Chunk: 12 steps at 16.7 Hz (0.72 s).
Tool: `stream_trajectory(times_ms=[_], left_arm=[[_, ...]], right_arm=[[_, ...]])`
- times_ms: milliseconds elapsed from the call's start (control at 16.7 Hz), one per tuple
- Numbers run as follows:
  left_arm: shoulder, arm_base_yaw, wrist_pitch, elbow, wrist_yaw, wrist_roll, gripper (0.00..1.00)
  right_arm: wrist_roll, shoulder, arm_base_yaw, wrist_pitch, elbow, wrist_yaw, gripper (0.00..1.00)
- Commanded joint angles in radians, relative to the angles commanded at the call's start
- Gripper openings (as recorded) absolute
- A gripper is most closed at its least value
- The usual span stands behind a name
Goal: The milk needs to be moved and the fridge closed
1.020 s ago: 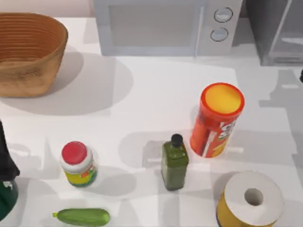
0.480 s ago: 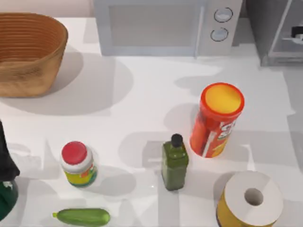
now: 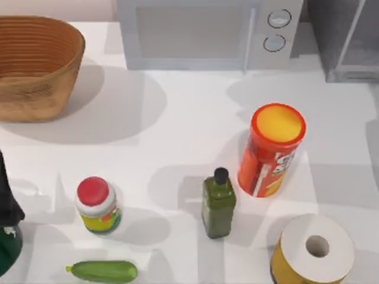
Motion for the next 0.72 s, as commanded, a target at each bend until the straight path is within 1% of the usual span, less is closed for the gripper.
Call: stream_trajectory(times_ms=[180, 720], left_arm=[[0.0, 0.0, 0.0, 0.0, 0.0, 0.0, 1.0], [0.0, 0.0, 0.0, 0.0, 0.0, 0.0, 1.0]], right_arm=[[-0.003, 0.044, -0.024, -0.081, 0.084, -0.002, 0.0], [-0.003, 0.048, -0.026, -0.087, 0.091, -0.002, 0.0]])
